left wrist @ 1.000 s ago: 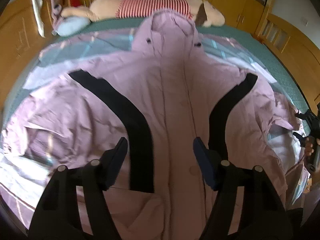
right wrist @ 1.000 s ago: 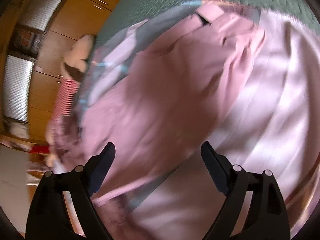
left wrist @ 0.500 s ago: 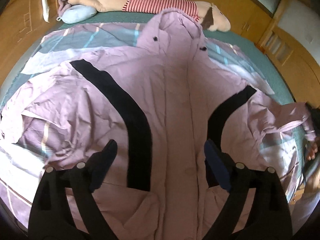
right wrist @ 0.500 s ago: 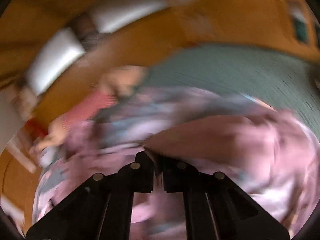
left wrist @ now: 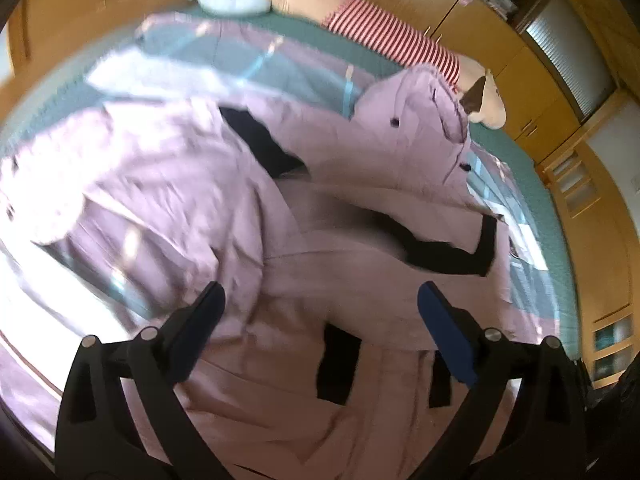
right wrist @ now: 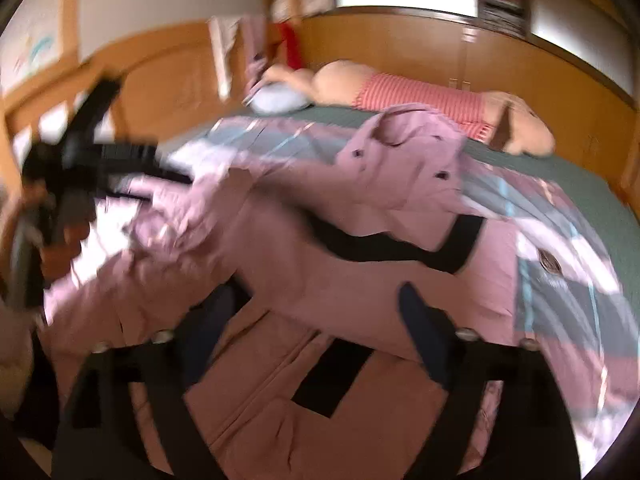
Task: Fold large clothes
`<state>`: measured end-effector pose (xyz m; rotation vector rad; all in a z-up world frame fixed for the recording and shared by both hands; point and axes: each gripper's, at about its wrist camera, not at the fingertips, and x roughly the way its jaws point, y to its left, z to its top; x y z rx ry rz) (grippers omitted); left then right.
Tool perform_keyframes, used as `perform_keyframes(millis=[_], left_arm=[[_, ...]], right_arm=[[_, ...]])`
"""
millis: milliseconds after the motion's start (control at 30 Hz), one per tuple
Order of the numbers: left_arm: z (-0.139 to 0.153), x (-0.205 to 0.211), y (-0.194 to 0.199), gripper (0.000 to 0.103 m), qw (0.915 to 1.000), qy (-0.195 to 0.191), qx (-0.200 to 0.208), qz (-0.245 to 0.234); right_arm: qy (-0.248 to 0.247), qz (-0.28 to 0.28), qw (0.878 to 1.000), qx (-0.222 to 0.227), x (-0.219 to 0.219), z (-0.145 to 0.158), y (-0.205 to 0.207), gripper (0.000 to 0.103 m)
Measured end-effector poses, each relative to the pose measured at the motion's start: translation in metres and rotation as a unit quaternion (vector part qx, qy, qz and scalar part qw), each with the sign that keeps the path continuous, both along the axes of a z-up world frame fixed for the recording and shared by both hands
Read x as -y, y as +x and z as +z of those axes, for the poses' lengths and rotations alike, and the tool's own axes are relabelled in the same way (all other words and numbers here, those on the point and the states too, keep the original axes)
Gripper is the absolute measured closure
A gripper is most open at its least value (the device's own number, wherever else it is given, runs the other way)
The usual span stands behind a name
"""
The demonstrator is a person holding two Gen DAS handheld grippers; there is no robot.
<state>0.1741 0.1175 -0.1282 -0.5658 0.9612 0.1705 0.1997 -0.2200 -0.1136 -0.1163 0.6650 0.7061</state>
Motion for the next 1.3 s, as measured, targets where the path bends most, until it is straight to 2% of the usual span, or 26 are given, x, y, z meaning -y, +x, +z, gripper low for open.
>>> perform_keyframes(millis=[133, 233, 333, 500, 600, 633, 700, 733, 767, 800, 833, 933, 1000, 1067, 1133, 1200, 1300], left_arm=[[-0.021, 0.008, 0.012, 0.004, 0.9986, -0.036, -0.025, -0.03], [-0.037, 0.019, 0.019, 0.003, 0.9975, -0.022, -0.043, -0.052], [-0.055, 0.026, 0.036, 0.002, 0.9954, -0.011, -0.067, -0.068], [-0.08, 0.021, 0.053, 0.002, 0.9941, 0.011, -0.094, -0.054], [-0.091, 0.013, 0.062, 0.004, 0.9936, -0.014, -0.088, -0.069], [-0.096, 0.011, 0.066, 0.008, 0.9933, -0.018, -0.086, -0.075], [-0.097, 0.007, 0.074, 0.047, 0.9932, 0.011, -0.086, -0.077], [-0.097, 0.006, 0.078, 0.053, 0.9924, 0.019, -0.085, -0.087], [-0.093, 0.002, 0.08, 0.063, 0.9934, 0.009, -0.067, -0.093], [-0.087, -0.003, 0.078, 0.085, 0.9946, -0.004, -0.046, -0.093], [-0.079, -0.005, 0.078, 0.096, 0.9952, -0.009, -0.029, -0.093], [-0.057, -0.004, 0.075, 0.095, 0.9951, -0.004, 0.014, -0.098], [-0.055, 0.004, 0.075, 0.095, 0.9937, 0.008, 0.015, -0.111], [-0.058, 0.017, 0.077, 0.094, 0.9907, 0.055, 0.0, -0.125], [-0.064, 0.025, 0.078, 0.091, 0.9863, 0.096, -0.018, -0.133], [-0.071, 0.028, 0.078, 0.075, 0.9827, 0.119, -0.036, -0.137], [-0.077, 0.031, 0.075, 0.067, 0.981, 0.131, -0.047, -0.135]], right_arm=[[0.03, -0.103, 0.993, -0.056, 0.055, -0.005, 0.015, 0.008], [0.048, -0.159, 0.981, -0.1, 0.076, -0.015, 0.022, 0.008], [0.049, -0.176, 0.975, -0.125, 0.085, -0.028, 0.025, 0.008], [0.001, -0.165, 0.981, -0.105, 0.072, -0.033, 0.015, 0.008], [-0.029, -0.15, 0.983, -0.102, 0.06, -0.041, 0.013, 0.008], [-0.037, -0.147, 0.983, -0.103, 0.057, -0.044, 0.013, 0.008], [-0.056, -0.143, 0.982, -0.11, 0.051, -0.053, 0.014, 0.008], [-0.064, -0.14, 0.982, -0.113, 0.048, -0.058, 0.015, 0.008], [-0.071, -0.138, 0.981, -0.116, 0.045, -0.062, 0.016, 0.008], [-0.08, -0.135, 0.98, -0.118, 0.043, -0.067, 0.018, 0.008], [-0.089, -0.134, 0.98, -0.119, 0.041, -0.072, 0.02, 0.008], [-0.114, -0.131, 0.976, -0.133, 0.033, -0.089, 0.03, 0.008], [-0.104, -0.119, 0.973, -0.17, 0.032, -0.1, 0.039, 0.008], [-0.091, -0.106, 0.967, -0.211, 0.03, -0.109, 0.049, 0.008], [-0.093, -0.111, 0.965, -0.218, 0.027, -0.113, 0.056, 0.008], [-0.086, -0.126, 0.962, -0.226, 0.03, -0.118, 0.066, 0.008], [-0.036, -0.145, 0.954, -0.259, 0.043, -0.124, 0.087, 0.008]])
